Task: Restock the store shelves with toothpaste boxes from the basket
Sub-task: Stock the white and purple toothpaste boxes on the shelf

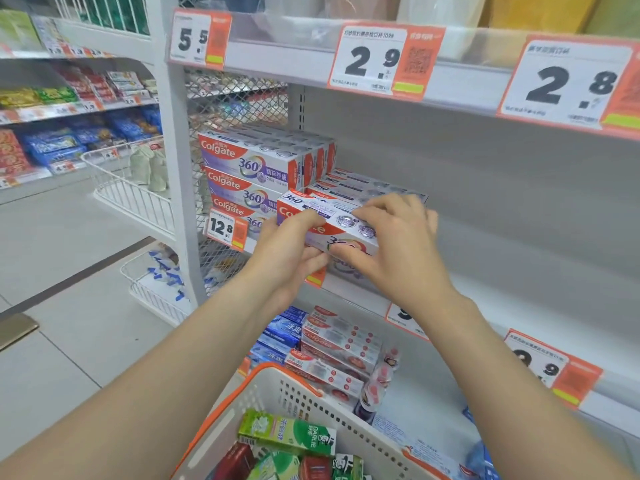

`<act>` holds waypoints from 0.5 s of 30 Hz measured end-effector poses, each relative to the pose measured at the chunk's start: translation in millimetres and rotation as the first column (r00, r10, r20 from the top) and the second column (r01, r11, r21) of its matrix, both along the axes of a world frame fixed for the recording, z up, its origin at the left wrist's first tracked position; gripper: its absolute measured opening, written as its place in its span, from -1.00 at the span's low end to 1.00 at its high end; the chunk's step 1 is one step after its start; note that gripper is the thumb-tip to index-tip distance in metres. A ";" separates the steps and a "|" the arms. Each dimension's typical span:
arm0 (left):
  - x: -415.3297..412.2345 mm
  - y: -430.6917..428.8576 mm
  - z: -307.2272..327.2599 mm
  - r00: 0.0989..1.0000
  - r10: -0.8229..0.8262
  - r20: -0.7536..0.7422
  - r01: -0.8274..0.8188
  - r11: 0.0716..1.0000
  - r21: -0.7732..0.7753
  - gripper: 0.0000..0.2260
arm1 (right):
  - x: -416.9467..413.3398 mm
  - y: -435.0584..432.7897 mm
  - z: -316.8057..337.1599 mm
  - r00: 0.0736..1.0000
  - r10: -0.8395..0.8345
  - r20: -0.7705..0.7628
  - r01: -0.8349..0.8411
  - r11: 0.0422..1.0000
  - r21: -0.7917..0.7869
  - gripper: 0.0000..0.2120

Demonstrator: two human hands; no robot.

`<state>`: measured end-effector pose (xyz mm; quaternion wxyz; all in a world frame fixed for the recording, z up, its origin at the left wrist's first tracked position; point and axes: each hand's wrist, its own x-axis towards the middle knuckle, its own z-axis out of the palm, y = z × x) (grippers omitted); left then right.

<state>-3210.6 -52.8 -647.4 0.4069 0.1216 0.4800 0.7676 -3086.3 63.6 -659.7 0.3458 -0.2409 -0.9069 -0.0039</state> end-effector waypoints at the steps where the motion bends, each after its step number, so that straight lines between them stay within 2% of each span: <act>1: 0.9 -1.3 1.1 1.000 0.009 0.017 -0.009 1.000 0.010 -0.52 | -0.1 -1.6 0.3 1.000 -0.003 -0.024 0.003 1.000 0.002 -0.49; 4: 6.9 -7.9 6.4 1.000 0.009 0.015 -0.010 1.000 0.022 -0.76 | 1.7 -6.4 9.2 0.993 0.011 -0.116 -0.014 1.000 -0.020 -0.52; 7: 15.3 -11.8 10.6 1.000 0.014 -0.001 -0.014 1.000 0.000 -0.78 | 7.6 -5.9 24.4 0.966 -0.013 -0.258 -0.011 0.996 -0.091 -0.52; 9: 17.6 -10.5 9.4 0.996 0.020 -0.089 -0.026 0.997 -0.070 -0.80 | 12.3 -1.5 33.9 0.938 -0.024 -0.345 -0.023 0.991 -0.130 -0.49; 12: 19.4 -7.4 3.7 0.961 -0.018 -0.276 -0.026 0.988 -0.154 -0.59 | 17.9 5.6 43.2 0.931 -0.040 -0.363 -0.010 0.991 -0.133 -0.52; 15: 22.2 -7.6 0.1 0.899 -0.070 -0.433 -0.040 0.970 -0.241 -0.43 | 19.0 9.2 45.9 0.974 -0.088 -0.210 0.075 0.995 -0.066 -0.58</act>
